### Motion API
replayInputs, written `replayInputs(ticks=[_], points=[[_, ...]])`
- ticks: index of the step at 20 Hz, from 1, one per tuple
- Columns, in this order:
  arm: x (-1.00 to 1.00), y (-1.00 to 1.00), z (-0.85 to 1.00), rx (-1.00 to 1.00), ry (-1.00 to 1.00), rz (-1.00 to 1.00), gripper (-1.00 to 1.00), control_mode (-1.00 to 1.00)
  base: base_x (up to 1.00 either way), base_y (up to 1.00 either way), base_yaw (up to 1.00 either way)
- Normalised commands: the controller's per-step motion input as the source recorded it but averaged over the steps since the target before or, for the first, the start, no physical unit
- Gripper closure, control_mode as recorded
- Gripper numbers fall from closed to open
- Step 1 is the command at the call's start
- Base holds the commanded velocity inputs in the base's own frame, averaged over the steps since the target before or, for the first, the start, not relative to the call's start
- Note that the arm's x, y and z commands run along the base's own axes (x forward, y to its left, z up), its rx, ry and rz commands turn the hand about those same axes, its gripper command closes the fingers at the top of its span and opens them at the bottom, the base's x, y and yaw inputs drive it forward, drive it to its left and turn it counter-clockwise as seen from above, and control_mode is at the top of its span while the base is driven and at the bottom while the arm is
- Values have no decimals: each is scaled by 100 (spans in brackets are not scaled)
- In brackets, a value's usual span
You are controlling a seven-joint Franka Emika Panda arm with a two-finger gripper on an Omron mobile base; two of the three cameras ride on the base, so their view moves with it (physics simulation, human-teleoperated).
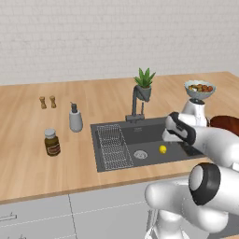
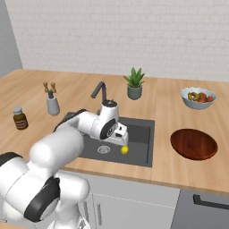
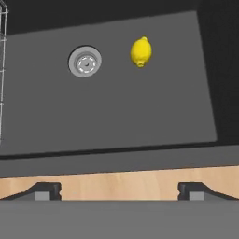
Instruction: Pick the lemon from the sink and place it in the bowl. Then pick the bowl and place it in the microwave. Then close the microwave door and press the start button.
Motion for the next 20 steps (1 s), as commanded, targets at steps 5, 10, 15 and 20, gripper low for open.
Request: replayInputs(ticks=[5, 10, 15, 20], points=[[38, -7, -29, 3, 4, 0, -100, -100, 0, 0, 0], [37, -3, -25, 1, 6, 0, -100, -100, 0, 0, 0], [22, -20, -27, 0, 0, 0, -100, -100, 0, 0, 0], [33, -11, -31, 0, 0, 0, -100, -100, 0, 0, 0]])
